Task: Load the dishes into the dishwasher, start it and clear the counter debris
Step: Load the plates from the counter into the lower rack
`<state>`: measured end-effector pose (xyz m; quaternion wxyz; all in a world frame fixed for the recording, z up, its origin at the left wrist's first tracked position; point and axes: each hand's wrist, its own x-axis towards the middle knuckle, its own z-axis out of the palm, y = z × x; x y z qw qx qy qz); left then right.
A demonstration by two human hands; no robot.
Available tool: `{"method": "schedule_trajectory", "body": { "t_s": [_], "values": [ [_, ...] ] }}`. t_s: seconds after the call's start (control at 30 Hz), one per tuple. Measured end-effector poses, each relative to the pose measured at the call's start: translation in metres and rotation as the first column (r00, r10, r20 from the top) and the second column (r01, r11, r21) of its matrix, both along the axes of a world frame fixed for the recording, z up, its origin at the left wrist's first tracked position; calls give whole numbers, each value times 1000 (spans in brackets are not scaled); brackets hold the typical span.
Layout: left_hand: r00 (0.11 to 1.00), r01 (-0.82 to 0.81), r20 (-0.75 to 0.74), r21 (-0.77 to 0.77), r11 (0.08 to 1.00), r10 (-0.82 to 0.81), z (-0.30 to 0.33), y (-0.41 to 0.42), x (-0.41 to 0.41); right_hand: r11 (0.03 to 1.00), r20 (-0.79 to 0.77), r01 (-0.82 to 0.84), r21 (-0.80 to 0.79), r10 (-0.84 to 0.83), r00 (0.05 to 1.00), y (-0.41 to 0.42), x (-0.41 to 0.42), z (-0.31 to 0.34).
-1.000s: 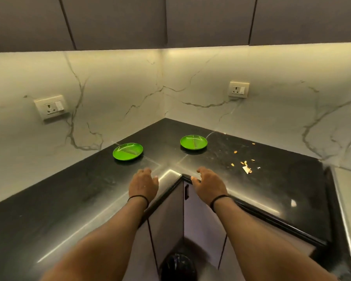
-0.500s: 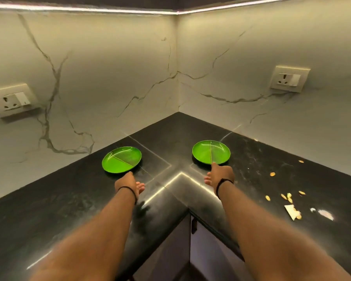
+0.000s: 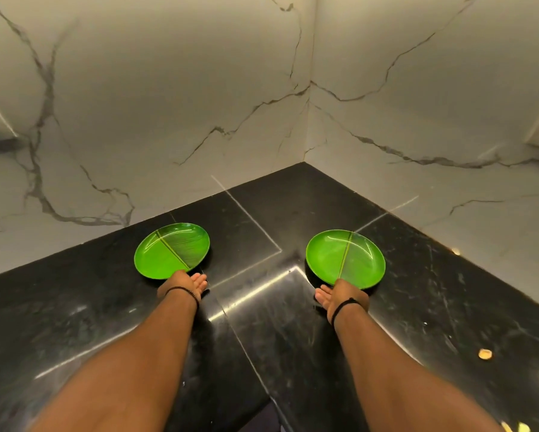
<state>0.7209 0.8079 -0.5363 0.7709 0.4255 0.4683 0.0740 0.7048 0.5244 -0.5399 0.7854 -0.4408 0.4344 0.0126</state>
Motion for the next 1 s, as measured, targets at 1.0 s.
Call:
{"method": "schedule_trajectory", "body": {
  "t_s": [1.0],
  "values": [
    [682,648,-41,497,578,-730,25,-75,-147,877,189,405,-258,-366,911,-1,-341,105]
  ]
}}
